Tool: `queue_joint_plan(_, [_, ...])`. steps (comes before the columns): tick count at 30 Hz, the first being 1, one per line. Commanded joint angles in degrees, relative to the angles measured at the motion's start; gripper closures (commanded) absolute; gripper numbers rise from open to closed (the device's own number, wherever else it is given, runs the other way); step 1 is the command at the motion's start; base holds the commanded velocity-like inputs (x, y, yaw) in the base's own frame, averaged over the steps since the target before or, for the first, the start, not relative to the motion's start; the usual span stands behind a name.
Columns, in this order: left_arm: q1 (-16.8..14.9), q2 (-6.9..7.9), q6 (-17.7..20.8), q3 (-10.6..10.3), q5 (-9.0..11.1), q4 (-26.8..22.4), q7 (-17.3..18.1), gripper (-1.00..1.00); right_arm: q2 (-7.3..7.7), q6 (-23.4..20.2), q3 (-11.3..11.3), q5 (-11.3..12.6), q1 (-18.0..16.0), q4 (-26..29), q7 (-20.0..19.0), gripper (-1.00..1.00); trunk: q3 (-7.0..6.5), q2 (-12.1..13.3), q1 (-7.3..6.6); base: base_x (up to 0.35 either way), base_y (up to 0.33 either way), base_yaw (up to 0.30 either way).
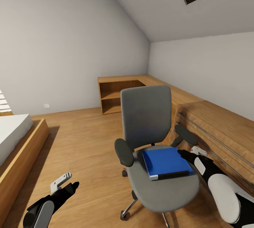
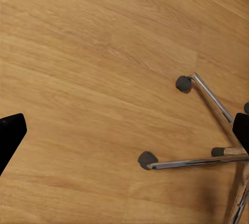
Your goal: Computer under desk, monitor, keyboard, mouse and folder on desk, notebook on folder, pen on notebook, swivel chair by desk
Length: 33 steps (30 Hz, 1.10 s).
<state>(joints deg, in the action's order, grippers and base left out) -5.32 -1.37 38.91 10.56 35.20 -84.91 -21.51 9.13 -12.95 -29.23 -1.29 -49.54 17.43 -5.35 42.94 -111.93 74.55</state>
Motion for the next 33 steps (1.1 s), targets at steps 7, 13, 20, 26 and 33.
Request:
queue_joint_plan(7, [0.0, -0.04, 0.2, 0.1, 0.7, -0.1, -0.5, -1.00, 0.05, -0.3, -0.4, 0.1, 0.0, 0.1, -0.4, -1.00, 0.06, 0.0, -0.01, 0.000, 0.000, 0.000])
queue_joint_plan(13, [0.0, -0.04, 0.2, 0.1, 0.7, 0.0, -0.4, -1.00, 0.12, -0.3, -0.4, 0.1, 0.0, 0.1, -0.4, -1.00, 0.42, -0.8, 0.43, 0.000, 0.000, 0.000])
queue_joint_plan(20, [0.0, -0.04, 0.2, 0.1, 0.7, 0.0, -0.5, -1.00, 0.20, -0.3, -0.5, 0.1, 0.0, 0.1, -0.5, -1.00, 1.67, -3.6, 1.97, 0.000, 0.000, 0.000])
queue_joint_plan(26, [0.0, -0.04, 0.2, 0.1, 0.7, 0.0, -0.5, -1.00, 0.22, -0.3, -0.5, 0.1, 0.0, 0.1, -0.5, -1.00, 2.75, -6.0, 3.29, 0.000, 0.000, 0.000])
queue_joint_plan(33, [0.0, -0.04, 0.2, 0.1, 0.7, 0.0, -0.5, -1.00, 0.19, -0.3, -0.5, 0.1, 0.1, 0.1, -0.5, -1.00, 3.47, -7.6, 4.17, 0.000, 0.000, 0.000])
